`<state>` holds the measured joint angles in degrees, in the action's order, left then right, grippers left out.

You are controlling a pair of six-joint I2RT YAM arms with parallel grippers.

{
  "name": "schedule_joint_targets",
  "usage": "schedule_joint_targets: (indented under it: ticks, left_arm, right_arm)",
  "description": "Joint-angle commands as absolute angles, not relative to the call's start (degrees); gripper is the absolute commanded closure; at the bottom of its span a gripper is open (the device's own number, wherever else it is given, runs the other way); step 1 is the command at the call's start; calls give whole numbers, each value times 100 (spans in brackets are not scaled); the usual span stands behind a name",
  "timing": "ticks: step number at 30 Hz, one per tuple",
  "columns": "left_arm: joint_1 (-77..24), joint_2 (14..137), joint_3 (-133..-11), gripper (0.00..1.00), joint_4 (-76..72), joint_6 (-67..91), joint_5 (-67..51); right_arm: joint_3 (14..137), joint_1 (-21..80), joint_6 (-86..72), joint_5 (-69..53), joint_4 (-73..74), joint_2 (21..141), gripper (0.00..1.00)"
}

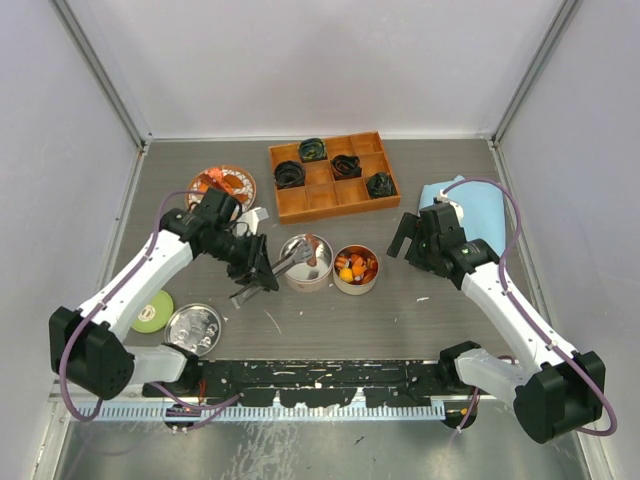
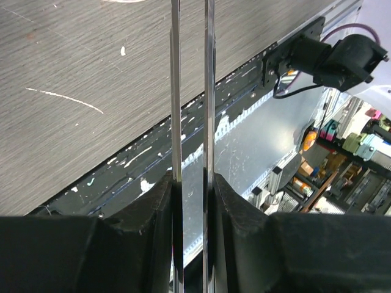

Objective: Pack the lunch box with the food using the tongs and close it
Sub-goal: Place the fake food in the packing box.

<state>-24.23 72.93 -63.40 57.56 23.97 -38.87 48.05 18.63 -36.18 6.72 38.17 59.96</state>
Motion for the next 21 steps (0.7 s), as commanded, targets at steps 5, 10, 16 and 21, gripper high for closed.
schedule_joint_targets:
  ticks: [5,10,16,21]
  left_arm:
    - [-2716,7793,-6240,73,5454,2468,-3967]
    - [-2742,7980,-6232,74,5224,2619,-3942]
    - [-2742,8256,-6325,71,5106,2610,-4211]
    - [-2742,8554,-6534,71,5280,2438,-4300]
  right_arm:
    - [4839,1838,-3665,677,3586,5875,0]
    - [4846,1841,-3640,698,3595,5875,0]
    - [4847,1843,-3623,697,3603,5898,0]
    - [4871,1837,-3587,733,3639,5910,0]
